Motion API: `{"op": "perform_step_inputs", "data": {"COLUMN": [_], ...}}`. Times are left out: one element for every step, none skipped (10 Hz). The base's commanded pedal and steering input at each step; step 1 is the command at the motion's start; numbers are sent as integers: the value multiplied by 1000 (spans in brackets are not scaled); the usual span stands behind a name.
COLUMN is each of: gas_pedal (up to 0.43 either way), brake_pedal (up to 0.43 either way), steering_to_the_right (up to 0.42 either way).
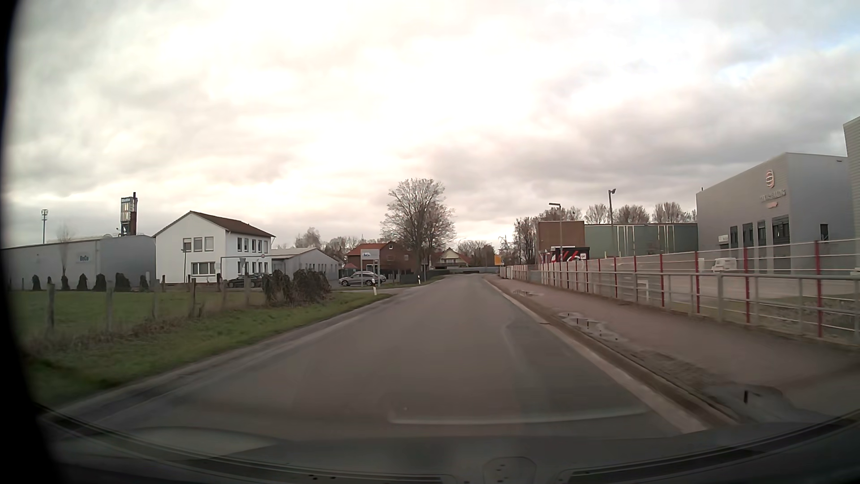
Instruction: Follow the waypoints while adhering to traffic rules and regulations
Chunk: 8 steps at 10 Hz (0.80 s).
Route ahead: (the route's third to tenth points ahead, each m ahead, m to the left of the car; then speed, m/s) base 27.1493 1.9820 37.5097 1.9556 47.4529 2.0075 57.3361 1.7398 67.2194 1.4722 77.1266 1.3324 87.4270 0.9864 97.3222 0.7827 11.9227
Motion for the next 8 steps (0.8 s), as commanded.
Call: {"op": "perform_step_inputs", "data": {"gas_pedal": [157,157,157,157,157,157,157,157], "brake_pedal": [0,0,0,0,0,0,0,0], "steering_to_the_right": [2,2,2,1,1,2,1,1]}}
